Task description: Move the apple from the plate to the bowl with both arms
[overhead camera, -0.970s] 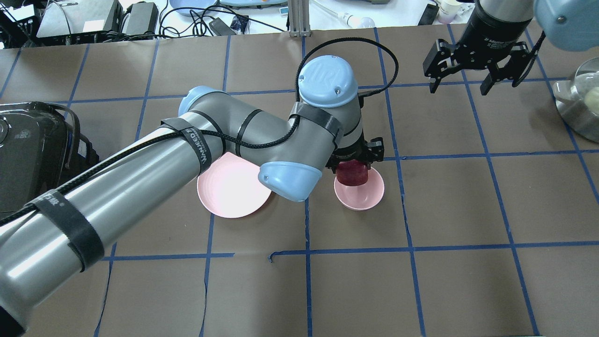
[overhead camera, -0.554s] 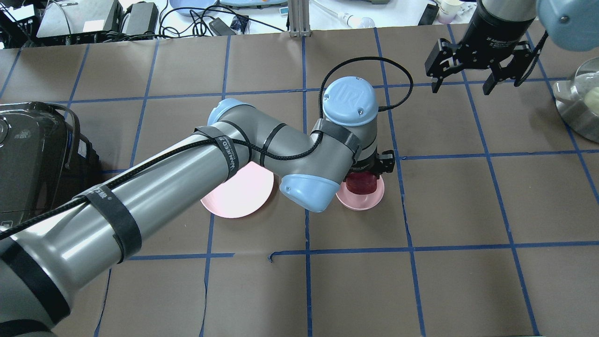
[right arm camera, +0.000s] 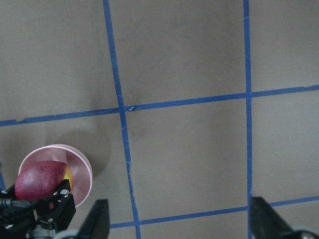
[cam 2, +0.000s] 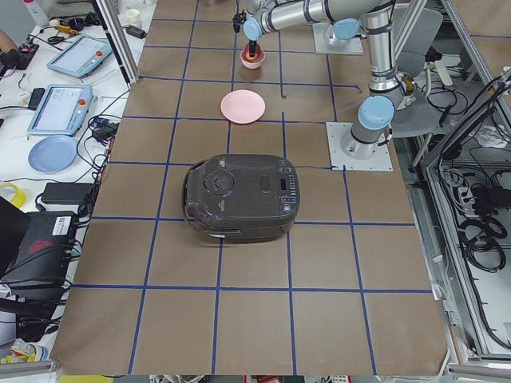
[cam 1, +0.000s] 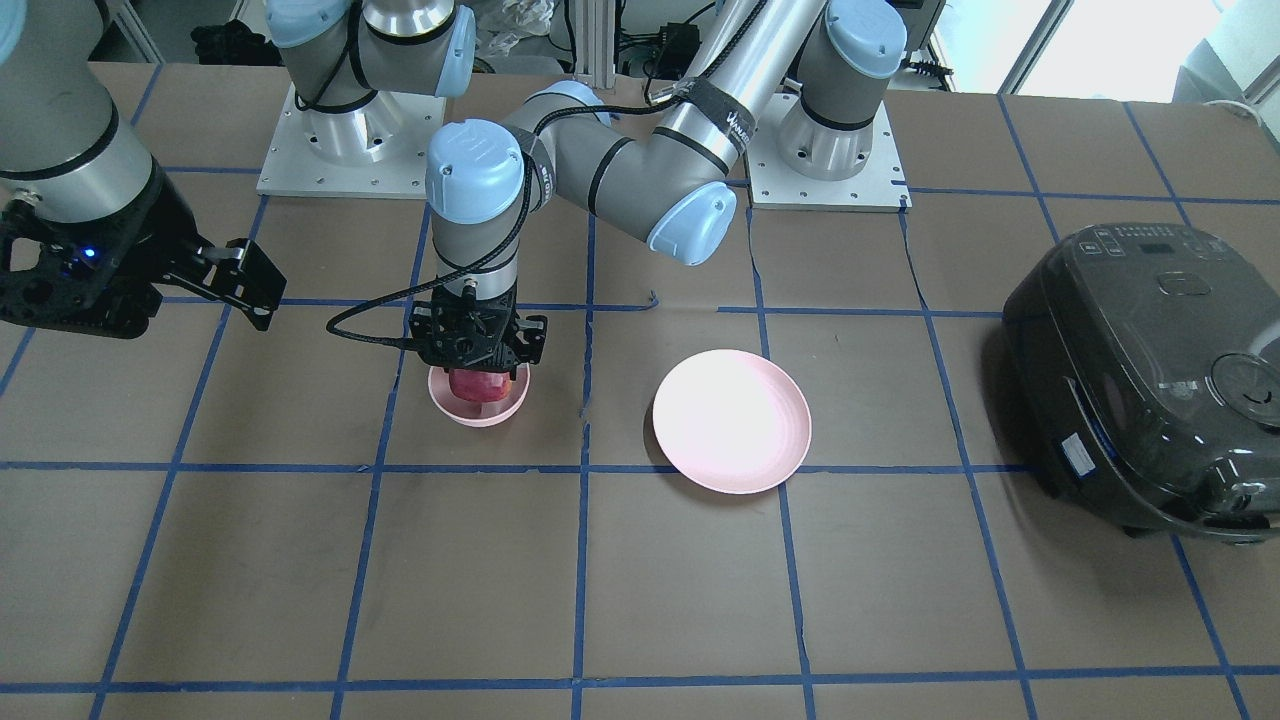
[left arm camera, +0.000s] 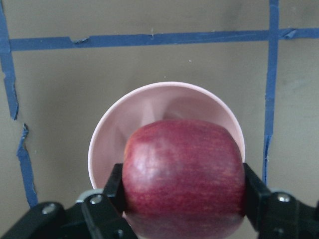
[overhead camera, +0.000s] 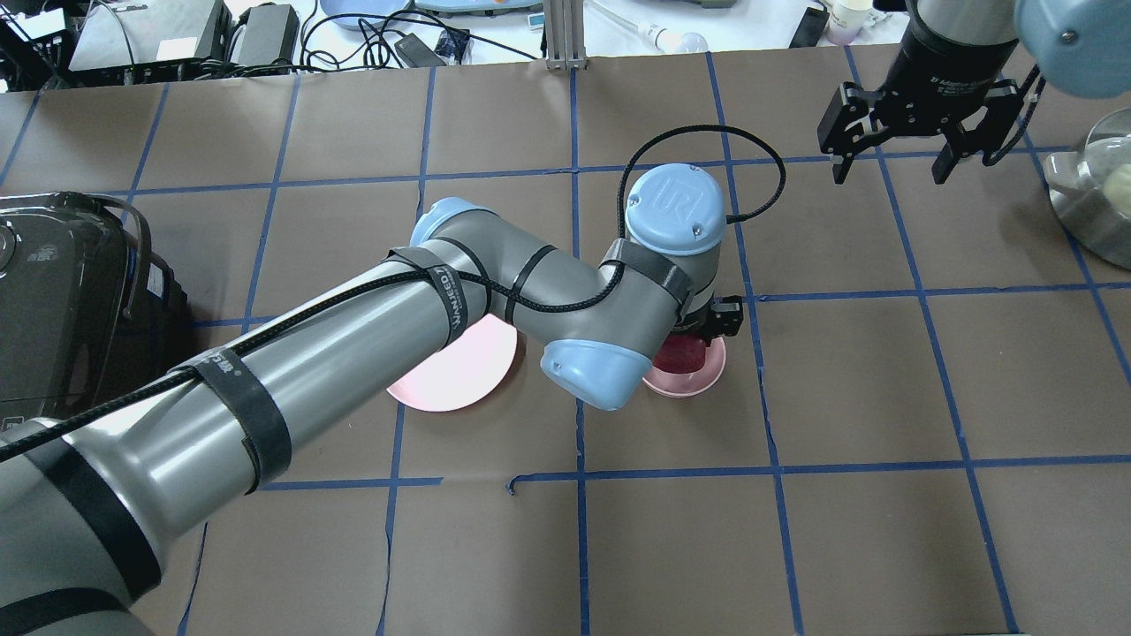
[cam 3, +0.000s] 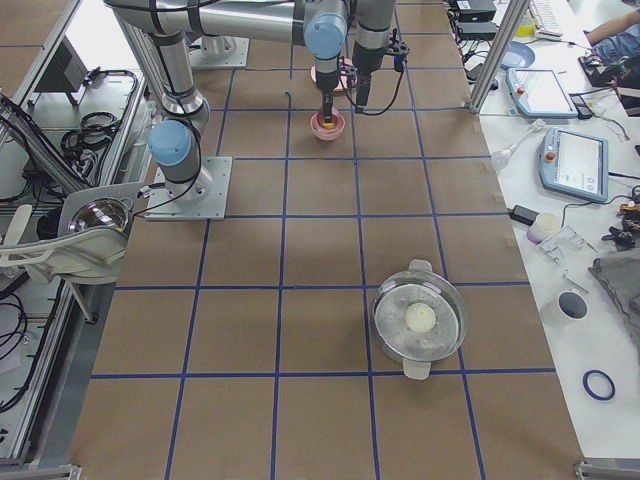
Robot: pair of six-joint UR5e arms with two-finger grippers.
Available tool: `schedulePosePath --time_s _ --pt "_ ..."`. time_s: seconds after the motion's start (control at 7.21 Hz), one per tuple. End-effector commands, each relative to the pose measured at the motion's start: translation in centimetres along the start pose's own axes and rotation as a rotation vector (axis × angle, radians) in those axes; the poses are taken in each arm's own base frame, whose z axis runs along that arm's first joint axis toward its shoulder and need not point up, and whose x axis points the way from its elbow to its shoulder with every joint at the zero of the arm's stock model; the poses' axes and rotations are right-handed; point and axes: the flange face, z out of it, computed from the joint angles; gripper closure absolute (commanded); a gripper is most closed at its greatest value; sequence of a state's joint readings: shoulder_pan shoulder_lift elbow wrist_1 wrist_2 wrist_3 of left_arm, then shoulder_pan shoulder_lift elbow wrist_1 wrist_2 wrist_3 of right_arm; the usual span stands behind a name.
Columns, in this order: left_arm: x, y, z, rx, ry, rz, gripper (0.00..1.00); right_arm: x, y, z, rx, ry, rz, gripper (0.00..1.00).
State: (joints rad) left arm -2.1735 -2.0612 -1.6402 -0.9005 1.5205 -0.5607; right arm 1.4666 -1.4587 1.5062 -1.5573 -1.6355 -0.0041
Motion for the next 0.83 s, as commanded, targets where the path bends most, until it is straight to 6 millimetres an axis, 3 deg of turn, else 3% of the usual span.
schedulePosePath --time_s 0.0,0.14,0.28,0.55,0.69 --pt "-0.2 0.0 0.2 0.004 -0.015 0.002 0.28 0.1 0.2 0.0 -0.011 0.01 0.0 0.0" --pt "-0.1 -0.1 0.1 0.007 -0.011 0.004 0.08 0.1 0.2 0.0 -0.011 0.01 0.0 0.0" --pt "-0.1 -0.1 0.1 0.007 -0.006 0.003 0.0 0.1 0.3 -0.1 -0.008 0.01 0.001 0.0" --pt "0.1 -0.1 -0.6 0.015 0.002 0.006 0.0 0.1 0.3 -0.1 -0.008 0.012 0.001 0.0" --pt "-0.3 -0.2 -1.9 0.035 0.005 0.022 0.0 0.1 0.3 -0.1 -0.008 0.012 0.001 0.0"
